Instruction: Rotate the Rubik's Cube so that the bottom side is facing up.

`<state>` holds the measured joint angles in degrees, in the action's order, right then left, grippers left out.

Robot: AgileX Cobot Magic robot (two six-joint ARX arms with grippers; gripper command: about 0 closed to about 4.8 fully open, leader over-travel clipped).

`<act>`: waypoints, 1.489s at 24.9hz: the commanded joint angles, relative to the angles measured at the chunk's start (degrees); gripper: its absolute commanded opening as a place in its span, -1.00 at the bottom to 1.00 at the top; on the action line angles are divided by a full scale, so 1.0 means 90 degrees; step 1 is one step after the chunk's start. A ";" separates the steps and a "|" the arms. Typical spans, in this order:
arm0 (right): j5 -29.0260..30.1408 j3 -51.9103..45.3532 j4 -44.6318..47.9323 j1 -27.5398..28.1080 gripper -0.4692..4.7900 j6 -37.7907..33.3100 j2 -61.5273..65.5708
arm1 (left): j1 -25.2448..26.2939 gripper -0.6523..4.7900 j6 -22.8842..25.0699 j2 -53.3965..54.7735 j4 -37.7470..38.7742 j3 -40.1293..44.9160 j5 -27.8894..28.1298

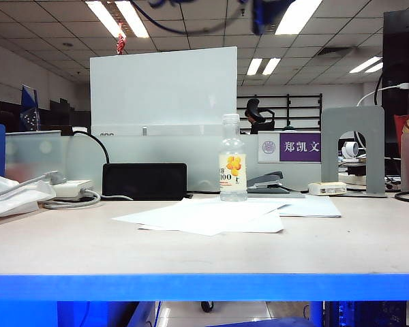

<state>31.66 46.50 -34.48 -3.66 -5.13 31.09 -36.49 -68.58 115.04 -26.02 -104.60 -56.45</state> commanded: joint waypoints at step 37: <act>-0.1292 0.3696 -0.1200 -0.1161 0.07 0.0119 0.6462 | 0.1416 -0.22 0.8757 -0.3104 0.7905 -0.2234 0.6683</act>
<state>20.53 79.26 -45.60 -14.09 -4.43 88.55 -23.77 9.67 88.68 43.44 -124.97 3.86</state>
